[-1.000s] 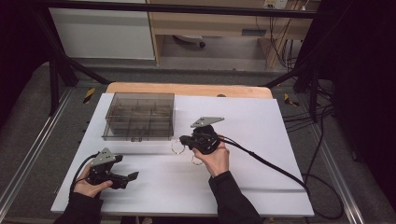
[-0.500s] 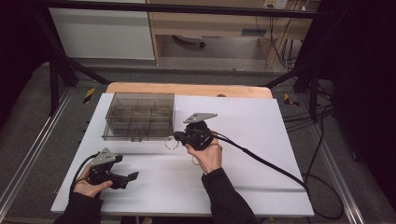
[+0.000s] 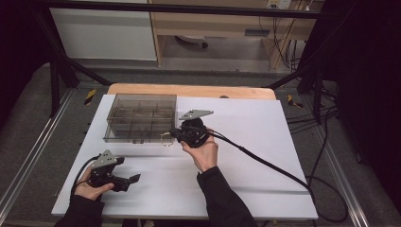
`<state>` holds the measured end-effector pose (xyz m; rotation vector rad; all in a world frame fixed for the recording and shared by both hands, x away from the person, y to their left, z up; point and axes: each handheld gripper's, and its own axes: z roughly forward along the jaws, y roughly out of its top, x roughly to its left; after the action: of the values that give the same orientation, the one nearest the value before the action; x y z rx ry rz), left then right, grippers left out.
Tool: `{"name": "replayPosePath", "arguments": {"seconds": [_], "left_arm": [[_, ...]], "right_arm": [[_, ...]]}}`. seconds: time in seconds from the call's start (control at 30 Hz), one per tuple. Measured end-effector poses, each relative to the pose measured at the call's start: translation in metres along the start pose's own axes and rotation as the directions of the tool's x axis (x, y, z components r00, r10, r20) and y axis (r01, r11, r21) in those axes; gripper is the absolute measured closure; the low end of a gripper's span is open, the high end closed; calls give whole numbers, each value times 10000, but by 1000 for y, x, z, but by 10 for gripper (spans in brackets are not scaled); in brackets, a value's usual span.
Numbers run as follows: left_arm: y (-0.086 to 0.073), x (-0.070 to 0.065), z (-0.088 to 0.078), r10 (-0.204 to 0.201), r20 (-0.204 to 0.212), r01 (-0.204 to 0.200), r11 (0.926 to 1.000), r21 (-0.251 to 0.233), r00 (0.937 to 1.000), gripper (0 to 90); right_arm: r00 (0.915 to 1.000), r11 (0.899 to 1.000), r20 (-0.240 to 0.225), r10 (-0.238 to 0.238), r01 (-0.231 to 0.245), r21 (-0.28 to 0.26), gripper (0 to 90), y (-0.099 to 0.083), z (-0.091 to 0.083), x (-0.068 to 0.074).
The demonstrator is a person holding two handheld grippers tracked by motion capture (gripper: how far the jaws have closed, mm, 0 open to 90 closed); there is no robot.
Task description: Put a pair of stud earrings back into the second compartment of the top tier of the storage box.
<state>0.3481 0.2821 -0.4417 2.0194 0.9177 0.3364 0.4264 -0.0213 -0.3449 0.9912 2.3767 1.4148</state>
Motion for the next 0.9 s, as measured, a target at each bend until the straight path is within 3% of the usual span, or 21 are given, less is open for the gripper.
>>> {"name": "replayPosePath", "arguments": {"seconds": [0.9], "left_arm": [[0,1,-1,1,18,-1,10000,-22,10000,33]], "right_arm": [[9998,9999,155,-135,136,-99,876,24,37,13]]}}
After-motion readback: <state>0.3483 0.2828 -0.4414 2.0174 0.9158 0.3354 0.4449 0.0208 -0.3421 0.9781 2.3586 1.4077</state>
